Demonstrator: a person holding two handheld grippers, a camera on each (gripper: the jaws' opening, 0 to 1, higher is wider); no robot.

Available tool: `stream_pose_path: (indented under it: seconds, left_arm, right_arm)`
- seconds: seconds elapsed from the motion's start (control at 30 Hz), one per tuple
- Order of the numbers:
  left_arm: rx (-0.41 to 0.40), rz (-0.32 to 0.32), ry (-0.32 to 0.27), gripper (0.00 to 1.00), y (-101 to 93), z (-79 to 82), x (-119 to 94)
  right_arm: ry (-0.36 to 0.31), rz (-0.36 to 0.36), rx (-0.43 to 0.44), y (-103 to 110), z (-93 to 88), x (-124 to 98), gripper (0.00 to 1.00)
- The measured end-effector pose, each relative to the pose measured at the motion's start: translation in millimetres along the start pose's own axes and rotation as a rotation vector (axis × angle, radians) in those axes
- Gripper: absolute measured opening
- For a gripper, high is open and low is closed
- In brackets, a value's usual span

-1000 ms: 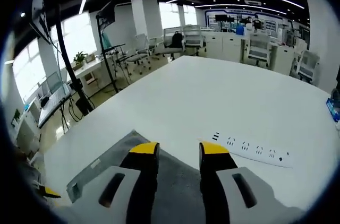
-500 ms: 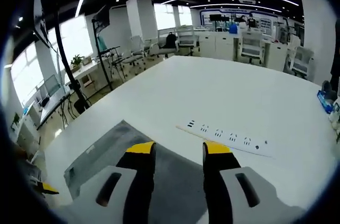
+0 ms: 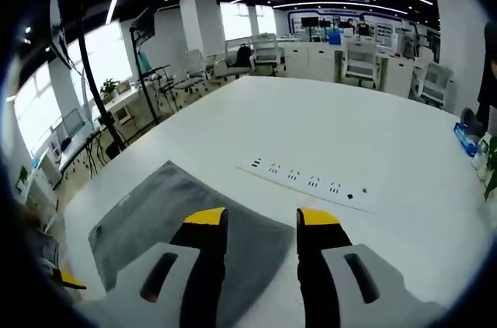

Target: Fold the towel on the table until its edges align and the towel forms a compact rectangular stack.

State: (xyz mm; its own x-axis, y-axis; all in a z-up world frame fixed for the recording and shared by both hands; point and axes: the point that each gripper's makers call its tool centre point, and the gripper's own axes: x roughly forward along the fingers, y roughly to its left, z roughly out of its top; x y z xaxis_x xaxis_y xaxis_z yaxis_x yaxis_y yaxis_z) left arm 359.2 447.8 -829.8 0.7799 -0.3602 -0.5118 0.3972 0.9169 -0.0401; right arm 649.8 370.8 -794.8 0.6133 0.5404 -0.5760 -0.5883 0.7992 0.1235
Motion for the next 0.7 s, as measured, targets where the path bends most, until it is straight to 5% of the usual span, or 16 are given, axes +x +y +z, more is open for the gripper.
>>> stream_pose_path:
  seconds: [0.2, 0.7]
  left_arm:
    - [0.008, -0.024, 0.007, 0.4, -20.0, -1.9, 6.7]
    - [0.057, -0.102, 0.052, 0.38, -61.1, -14.0, 33.2]
  right_arm:
    - [0.006, -0.004, 0.002, -9.7, -10.4, -11.7, 0.34]
    - [0.038, -0.024, 0.009, -40.9, -39.0, 4.2, 0.3]
